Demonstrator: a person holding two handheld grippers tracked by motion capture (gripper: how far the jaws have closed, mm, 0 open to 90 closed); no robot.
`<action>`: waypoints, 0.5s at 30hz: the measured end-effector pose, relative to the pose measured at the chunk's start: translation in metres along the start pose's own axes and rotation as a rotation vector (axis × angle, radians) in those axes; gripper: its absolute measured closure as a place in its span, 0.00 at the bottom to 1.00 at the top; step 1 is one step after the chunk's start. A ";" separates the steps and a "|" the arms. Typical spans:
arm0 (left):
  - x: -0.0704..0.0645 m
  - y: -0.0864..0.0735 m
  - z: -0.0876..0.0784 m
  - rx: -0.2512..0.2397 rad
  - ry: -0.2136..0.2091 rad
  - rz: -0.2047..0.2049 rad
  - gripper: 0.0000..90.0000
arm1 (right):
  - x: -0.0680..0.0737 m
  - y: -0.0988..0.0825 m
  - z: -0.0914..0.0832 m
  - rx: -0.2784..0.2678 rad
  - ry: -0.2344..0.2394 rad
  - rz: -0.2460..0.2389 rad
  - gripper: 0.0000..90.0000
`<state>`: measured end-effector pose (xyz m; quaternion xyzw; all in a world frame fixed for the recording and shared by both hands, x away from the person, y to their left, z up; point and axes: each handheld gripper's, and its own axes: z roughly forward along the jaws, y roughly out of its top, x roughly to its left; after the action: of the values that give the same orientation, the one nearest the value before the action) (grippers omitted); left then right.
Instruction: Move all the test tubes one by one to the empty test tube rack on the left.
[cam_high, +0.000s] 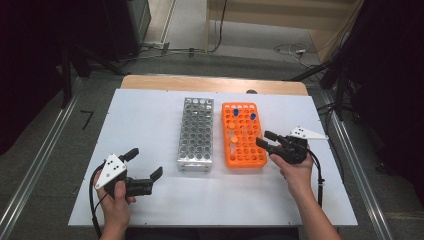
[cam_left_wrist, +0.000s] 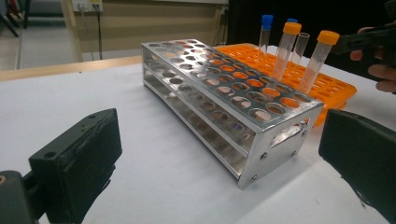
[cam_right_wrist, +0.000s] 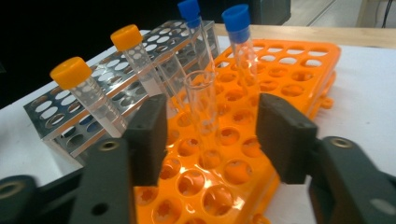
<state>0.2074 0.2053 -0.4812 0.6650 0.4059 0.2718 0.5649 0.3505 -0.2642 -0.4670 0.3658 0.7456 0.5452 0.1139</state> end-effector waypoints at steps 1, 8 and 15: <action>0.000 0.000 0.000 0.000 0.000 0.000 0.00 | 0.000 0.000 0.000 0.000 0.000 0.000 0.53; -0.001 -0.002 0.002 0.015 -0.013 0.002 0.00 | 0.008 -0.009 0.017 0.070 -0.037 -0.046 0.69; -0.004 -0.002 0.004 0.022 -0.021 0.007 0.00 | 0.011 -0.016 0.024 0.076 -0.076 -0.086 0.74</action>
<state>0.2084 0.1998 -0.4838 0.6754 0.4006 0.2622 0.5609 0.3497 -0.2412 -0.4880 0.3579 0.7760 0.4968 0.1516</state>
